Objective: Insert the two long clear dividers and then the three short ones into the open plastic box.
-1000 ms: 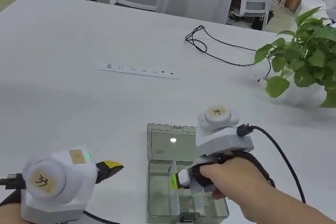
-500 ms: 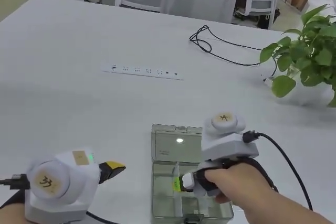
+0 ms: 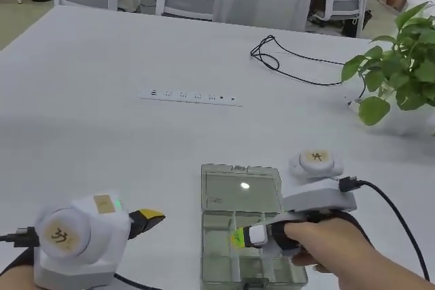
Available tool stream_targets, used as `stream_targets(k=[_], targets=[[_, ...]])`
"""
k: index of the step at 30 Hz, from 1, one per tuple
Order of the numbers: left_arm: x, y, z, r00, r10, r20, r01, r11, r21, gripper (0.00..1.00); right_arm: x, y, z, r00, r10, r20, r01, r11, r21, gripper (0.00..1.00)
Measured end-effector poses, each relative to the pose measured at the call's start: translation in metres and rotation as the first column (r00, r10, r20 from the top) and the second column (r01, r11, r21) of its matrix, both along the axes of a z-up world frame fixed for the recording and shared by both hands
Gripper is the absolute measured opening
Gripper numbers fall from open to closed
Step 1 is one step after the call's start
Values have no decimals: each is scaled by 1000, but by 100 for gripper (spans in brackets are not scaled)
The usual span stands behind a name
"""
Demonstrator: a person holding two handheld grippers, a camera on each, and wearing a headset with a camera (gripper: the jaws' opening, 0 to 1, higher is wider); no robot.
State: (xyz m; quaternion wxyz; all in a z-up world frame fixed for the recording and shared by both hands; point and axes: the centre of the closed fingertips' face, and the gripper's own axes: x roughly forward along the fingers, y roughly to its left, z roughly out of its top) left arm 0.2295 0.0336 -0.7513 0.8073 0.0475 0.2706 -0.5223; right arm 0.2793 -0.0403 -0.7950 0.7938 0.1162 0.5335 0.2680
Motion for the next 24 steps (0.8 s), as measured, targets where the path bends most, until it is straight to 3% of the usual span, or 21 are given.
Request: stream_targets(k=[4,7,9,10,12,24], targets=[[-1,0,3,1000,9,4,-9,1000,7,100,3,-4,11,999,10,34,-11,1000,29,21],[-2,-1,5,1000,14,6,-14,1000,8,100,7,-9,24,996,34,87,-38,998,47,24],[-3,-2,6,1000,19,9,-19,1000,9,100,11,-8,31,987,64,146,-74,995,61,26],[-3,-3,8,1000,19,11,-20,1000,8,100,8,-11,32,988,72,136,-79,996,48,28],[-5,-4,10,1000,21,14,-21,1000,9,100,9,-13,36,971,131,200,-138,990,22,31],[-7,-8,13,999,38,21,-38,999,20,100,1,-24,56,949,185,255,-209,975,72,43]])
